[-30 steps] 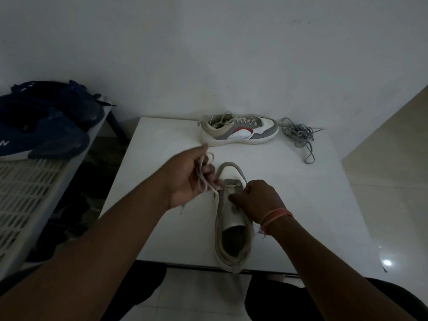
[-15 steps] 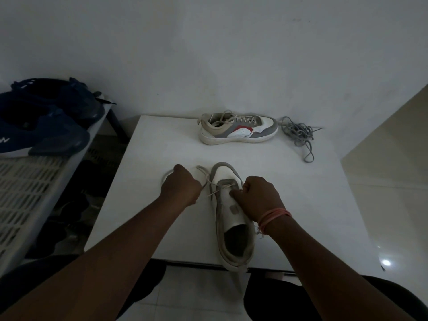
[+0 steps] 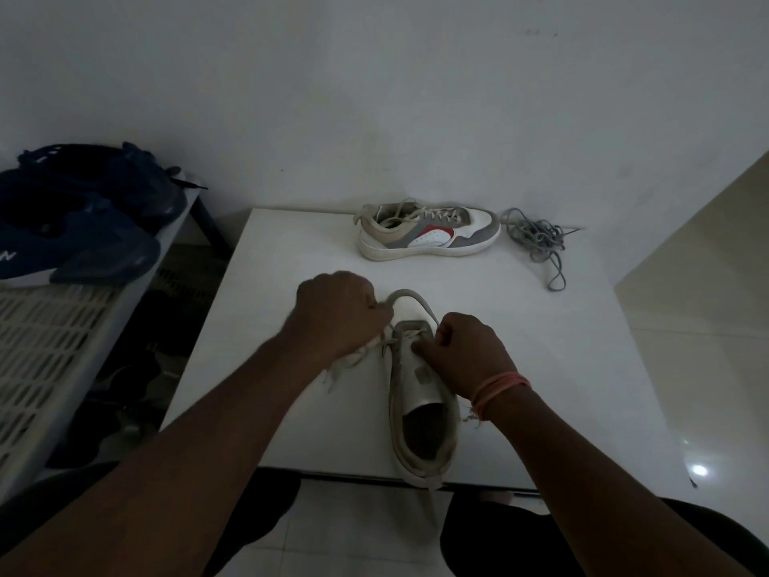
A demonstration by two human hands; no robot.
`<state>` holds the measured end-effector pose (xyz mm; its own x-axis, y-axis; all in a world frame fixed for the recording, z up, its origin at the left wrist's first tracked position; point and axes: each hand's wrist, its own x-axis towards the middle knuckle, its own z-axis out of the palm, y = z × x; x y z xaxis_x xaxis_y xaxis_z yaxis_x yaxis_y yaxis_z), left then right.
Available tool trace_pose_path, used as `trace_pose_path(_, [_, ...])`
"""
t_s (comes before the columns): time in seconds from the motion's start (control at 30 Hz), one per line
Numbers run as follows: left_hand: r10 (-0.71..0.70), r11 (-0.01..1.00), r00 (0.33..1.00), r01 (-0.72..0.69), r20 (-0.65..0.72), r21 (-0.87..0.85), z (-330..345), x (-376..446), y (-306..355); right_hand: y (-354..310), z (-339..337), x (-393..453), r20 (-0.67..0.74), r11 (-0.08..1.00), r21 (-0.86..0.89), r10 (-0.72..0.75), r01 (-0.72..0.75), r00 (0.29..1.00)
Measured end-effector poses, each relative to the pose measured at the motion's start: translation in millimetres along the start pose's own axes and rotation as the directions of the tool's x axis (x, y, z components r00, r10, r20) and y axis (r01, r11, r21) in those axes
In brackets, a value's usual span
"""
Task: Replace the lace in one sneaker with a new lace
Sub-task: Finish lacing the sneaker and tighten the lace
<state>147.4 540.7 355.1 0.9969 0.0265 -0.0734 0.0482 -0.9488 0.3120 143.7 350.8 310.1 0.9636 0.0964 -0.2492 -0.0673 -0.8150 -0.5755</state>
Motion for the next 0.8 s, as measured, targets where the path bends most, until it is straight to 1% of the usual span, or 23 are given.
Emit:
trace_pose_path(0.03, [0.0,0.993,1.0,0.001,0.003,-0.115,-14,1,2,-1,-2,-1,0.008,0.998,0.058,-0.023,0.023,1.0])
trace_pose_path(0.07, [-0.019,0.948,0.999,0.028,0.033,-0.316,-28,1,3,-4,-4,-2,-0.006,0.99,0.125,-0.059,0.059,0.998])
trace_pose_path(0.1, [-0.047,0.809,0.992,0.106,0.116,-0.578,-42,-1,4,-8,-7,-3,-0.041,0.976,0.187,-0.107,0.113,0.993])
trace_pose_path(0.13, [-0.04,0.554,0.973,0.212,0.229,-0.805,-52,-1,6,-14,-11,-4,-0.078,0.951,0.254,-0.162,0.177,0.984])
trace_pose_path(0.17, [0.017,0.258,0.948,0.304,0.319,-0.917,-58,0,7,-20,-15,-7,-0.089,0.908,0.345,-0.222,0.239,0.971])
trace_pose_path(0.2, [0.089,0.006,0.933,0.35,0.349,-0.937,-60,0,10,-26,-18,-9,-0.063,0.845,0.457,-0.281,0.278,0.958])
trace_pose_path(0.23, [0.137,-0.174,0.929,0.363,0.343,-0.915,-60,0,12,-31,-20,-13,-0.012,0.772,0.568,-0.34,0.287,0.94])
trace_pose_path(0.27, [0.173,-0.313,0.934,0.354,0.314,-0.881,-57,-1,16,-35,-19,-16,0.041,0.705,0.653,-0.4,0.279,0.916])
trace_pose_path(0.3, [0.196,-0.404,0.939,0.341,0.284,-0.849,-55,-2,19,-36,-16,-18,0.074,0.645,0.71,-0.466,0.282,0.882])
trace_pose_path(0.37, [0.224,-0.512,0.939,0.34,0.26,-0.789,-55,-4,21,-36,-9,-17,0.079,0.553,0.78,-0.55,0.292,0.831])
trace_pose_path(0.4, [0.211,-0.56,0.94,0.342,0.27,-0.755,-56,-3,19,-35,-9,-14,0.071,0.498,0.826,-0.556,0.264,0.828])
trace_pose_path(0.43, [0.167,-0.625,0.943,0.327,0.288,-0.709,-57,0,14,-33,-13,-10,0.06,0.42,0.883,-0.547,0.212,0.835])
trace_pose_path(0.47, [0.092,-0.702,0.945,0.285,0.314,-0.653,-57,4,7,-29,-19,-5,0.044,0.31,0.94,-0.529,0.145,0.847])
trace_pose_path(0.5, [-0.002,-0.765,0.938,0.222,0.347,-0.604,-56,8,-2,-24,-29,0,0.02,0.19,0.978,-0.479,0.082,0.878])
trace_pose_path(0.53, [-0.092,-0.806,0.921,0.154,0.378,-0.572,-54,11,-12,-18,-39,5,0.011,0.089,0.996,-0.393,0.025,0.92])
trace_pose_path(0.57, [-0.17,-0.824,0.901,0.092,0.398,-0.56,-51,13,-21,-11,-50,10,0.01,0.032,0.999,-0.288,-0.001,0.958])
trace_pose_path(0.6, [-0.231,-0.828,0.88,0.046,0.416,-0.558,-46,15,-28,-3,-59,13,0.0,0.026,1.0,-0.188,0.005,0.982])
trace_pose_path(0.63, [-0.275,-0.826,0.857,0.022,0.436,-0.564,-41,17,-34,3,-65,16,-0.02,0.049,0.998,-0.116,0.025,0.993])
trace_pose_path(0.7, [-0.323,-0.799,0.812,0.043,0.487,-0.6,-35,21,-39,9,-67,18,-0.048,0.062,0.997,-0.074,0.053,0.996])
trace_pose_path(0.73, [-0.322,-0.752,0.796,0.114,0.512,-0.65,-33,21,-36,8,-63,17,-0.046,0.067,0.996,-0.09,0.052,0.995])
trace_pose_path(0.77, [-0.296,-0.668,0.785,0.237,0.544,-0.706,-33,21,-29,7,-59,16,-0.04,0.108,0.993,-0.117,0.053,0.992])
trace_pose_path(0.8, [-0.266,-0.523,0.77,0.391,0.58,-0.758,-32,20,-20,3,-53,14,-0.028,0.193,0.98,-0.142,0.055,0.989])
